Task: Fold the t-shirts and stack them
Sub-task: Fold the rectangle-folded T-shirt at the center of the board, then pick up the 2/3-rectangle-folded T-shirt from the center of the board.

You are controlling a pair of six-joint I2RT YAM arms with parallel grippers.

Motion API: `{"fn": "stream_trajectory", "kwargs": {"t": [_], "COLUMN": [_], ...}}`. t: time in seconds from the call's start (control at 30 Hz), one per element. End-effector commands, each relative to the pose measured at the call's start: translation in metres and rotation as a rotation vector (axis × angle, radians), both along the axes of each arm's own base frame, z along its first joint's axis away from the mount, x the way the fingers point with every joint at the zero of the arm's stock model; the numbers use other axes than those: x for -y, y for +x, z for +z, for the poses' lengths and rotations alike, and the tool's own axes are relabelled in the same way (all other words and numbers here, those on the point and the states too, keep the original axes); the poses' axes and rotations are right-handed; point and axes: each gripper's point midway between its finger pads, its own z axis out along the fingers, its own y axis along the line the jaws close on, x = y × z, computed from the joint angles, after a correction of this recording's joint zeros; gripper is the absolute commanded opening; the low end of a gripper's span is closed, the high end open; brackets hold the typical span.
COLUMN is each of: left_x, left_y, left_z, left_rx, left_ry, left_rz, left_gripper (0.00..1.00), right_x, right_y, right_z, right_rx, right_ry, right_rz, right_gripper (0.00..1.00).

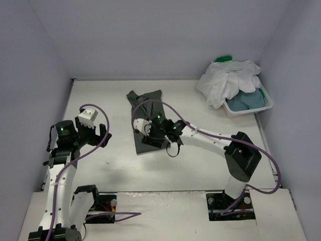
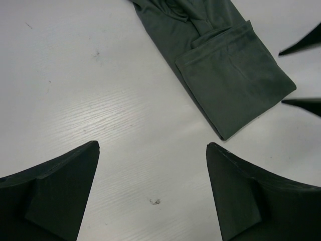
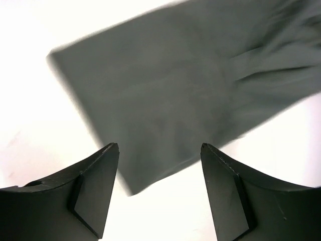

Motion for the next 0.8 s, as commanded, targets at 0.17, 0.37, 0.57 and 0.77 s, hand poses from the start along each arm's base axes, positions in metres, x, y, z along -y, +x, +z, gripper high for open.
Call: {"fn": "stream_trajectory", "kwargs": {"t": [0.17,0.37,0.57,0.77], "left_x": [-0.002,-0.003,-0.002,-0.003], "left_y": [0.009,0.008,0.008,0.008], "left_z": [0.021,0.020,0.020,0.020], "left_rx": [0.077,0.076,0.074,0.070], "left_ry": [0.016,0.019,0.017,0.018], "left_rz": [-0.010,-0.008,-0.007,-0.006], "left_gripper": [0.82,0.82,0.82,0.82], "right_x": [0.013,0.011,0.010,0.003], "right_y": [-0.040,-0.041,-0.033,-0.031], "right_z": [-0.048,-0.057,-0.069,-0.099], "right_rx": [-0.038,0.005,0.061,0.031], "right_ry": [-0.122,-0.146,-0.160,-0.208], "right_rz": [0.074,0.090,0.102,0.143], "right_gripper": [0.81,0.82,0.82,0.82]}}
